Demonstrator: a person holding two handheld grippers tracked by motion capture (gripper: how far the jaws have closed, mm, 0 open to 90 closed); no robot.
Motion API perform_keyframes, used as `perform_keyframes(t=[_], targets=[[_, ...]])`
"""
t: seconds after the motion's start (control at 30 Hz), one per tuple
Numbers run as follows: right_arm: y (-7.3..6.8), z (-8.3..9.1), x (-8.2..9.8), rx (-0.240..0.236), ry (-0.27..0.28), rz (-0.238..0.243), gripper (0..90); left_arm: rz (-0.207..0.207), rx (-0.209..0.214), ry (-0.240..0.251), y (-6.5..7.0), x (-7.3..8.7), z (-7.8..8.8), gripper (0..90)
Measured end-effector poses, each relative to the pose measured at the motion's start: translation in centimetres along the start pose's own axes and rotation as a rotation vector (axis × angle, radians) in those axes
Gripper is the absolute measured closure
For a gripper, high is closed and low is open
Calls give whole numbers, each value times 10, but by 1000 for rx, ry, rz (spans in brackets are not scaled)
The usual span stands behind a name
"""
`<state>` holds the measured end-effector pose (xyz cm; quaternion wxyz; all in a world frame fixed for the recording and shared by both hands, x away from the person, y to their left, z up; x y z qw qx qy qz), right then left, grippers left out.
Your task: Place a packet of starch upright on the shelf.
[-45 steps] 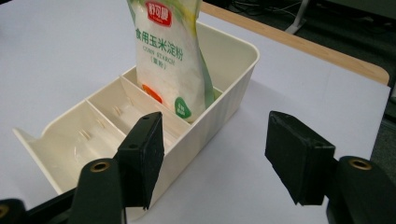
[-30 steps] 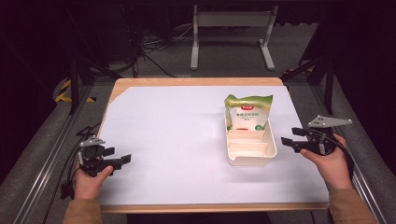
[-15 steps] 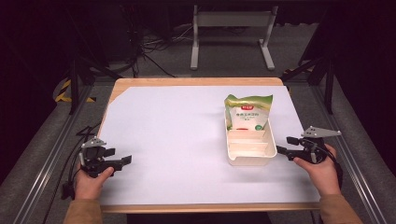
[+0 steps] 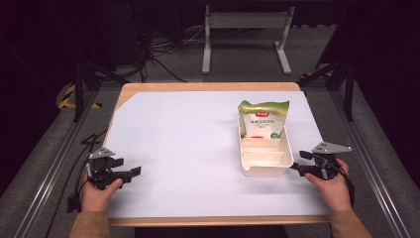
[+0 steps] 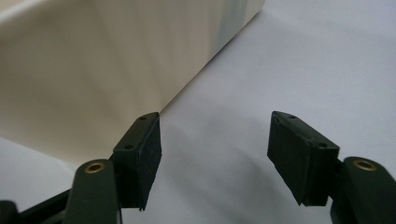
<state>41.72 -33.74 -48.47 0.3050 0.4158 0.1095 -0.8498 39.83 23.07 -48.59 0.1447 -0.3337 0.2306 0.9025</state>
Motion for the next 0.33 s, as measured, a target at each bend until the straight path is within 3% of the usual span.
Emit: perform_keyframes(t=[0.33], targets=[[-2, 6, -6, 13, 37, -2, 350, -6, 1, 5, 1, -1, 0, 163]])
Point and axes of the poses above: each handheld gripper's, and its own axes: z roughly backward along the jaws, x roughly out of its underside, y roughly to its right, the point moved 8 cm from there along -z, roughly forward along the jaws, and after that the axes turned 6 degrees about z, right-handed, at the moved point
